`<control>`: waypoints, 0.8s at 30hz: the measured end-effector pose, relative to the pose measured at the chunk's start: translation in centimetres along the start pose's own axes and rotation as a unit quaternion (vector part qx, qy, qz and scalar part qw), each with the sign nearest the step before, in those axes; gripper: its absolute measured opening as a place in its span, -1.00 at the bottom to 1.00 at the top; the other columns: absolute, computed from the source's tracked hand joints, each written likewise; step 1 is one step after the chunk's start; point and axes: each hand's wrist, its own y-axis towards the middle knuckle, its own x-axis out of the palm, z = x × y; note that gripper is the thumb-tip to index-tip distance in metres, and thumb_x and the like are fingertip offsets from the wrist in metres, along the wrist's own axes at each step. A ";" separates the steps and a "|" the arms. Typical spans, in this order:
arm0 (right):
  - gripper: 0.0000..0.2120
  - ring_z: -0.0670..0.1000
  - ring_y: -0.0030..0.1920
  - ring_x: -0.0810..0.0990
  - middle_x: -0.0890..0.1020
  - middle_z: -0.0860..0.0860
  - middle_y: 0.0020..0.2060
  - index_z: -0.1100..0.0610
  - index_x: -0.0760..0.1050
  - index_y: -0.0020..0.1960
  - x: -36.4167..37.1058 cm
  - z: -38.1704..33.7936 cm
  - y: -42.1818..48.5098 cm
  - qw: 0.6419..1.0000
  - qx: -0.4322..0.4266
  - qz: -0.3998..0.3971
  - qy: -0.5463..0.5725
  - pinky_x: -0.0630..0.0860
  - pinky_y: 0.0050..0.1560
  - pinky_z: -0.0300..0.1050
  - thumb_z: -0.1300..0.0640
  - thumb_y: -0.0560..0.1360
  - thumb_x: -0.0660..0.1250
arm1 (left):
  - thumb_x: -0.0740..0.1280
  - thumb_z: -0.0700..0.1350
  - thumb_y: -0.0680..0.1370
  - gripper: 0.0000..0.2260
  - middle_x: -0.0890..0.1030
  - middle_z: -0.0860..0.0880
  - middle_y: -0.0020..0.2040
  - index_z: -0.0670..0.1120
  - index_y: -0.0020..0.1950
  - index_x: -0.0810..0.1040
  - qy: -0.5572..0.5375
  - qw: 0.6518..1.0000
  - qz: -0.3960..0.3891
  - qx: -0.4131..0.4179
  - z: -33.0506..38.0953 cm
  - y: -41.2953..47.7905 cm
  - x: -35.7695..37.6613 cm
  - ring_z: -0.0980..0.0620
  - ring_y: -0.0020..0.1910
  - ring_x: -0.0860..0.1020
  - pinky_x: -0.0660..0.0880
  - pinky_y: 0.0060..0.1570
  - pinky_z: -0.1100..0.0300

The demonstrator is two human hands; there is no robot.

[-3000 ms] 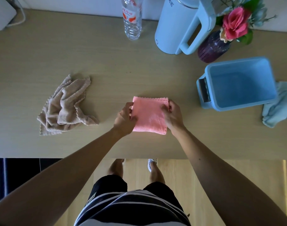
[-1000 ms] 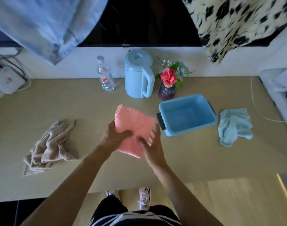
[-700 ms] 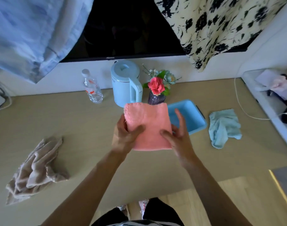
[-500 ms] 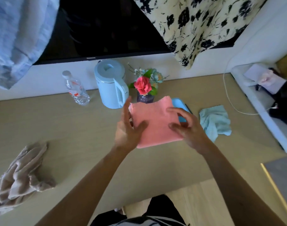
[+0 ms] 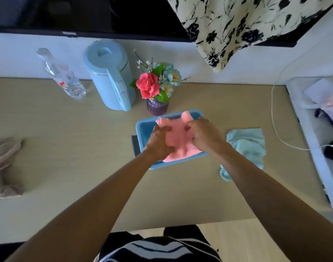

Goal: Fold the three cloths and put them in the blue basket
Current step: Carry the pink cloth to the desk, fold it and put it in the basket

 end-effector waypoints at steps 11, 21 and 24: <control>-0.60 0.21 0.11 0.57 0.42 0.15 0.19 0.22 0.33 0.35 3.4 -1.0 2.1 0.994 -0.035 -0.019 -0.103 0.48 -0.09 0.03 0.37 0.53 0.26 | 0.48 -0.19 0.41 -0.32 0.22 -0.18 0.47 -0.04 0.50 0.33 0.074 0.994 -0.059 -0.059 -0.1 2.6 2.7 -0.21 0.33 0.46 0.45 0.28 0.07; -0.52 0.17 0.24 0.50 0.35 0.17 0.36 0.19 0.44 0.36 4.3 -1.4 2.9 0.977 -0.054 -0.012 -0.208 0.50 0.02 0.03 0.31 0.45 0.39 | 0.54 -0.07 0.41 -0.45 0.23 -0.16 0.38 -0.05 0.35 0.42 0.225 0.973 0.003 -0.052 0.3 2.8 2.7 -0.21 0.26 0.43 0.52 0.11 -0.10; -0.59 0.16 0.26 0.50 0.37 0.19 0.35 0.17 0.49 0.32 5.0 -0.9 3.7 0.973 -0.076 -0.058 -0.212 0.45 -0.02 0.00 0.31 0.48 0.35 | 0.51 0.01 0.44 -0.50 0.38 -0.13 0.33 -0.06 0.33 0.50 0.250 0.967 -0.035 0.009 0.2 3.2 3.1 -0.16 0.31 0.41 0.51 0.14 -0.09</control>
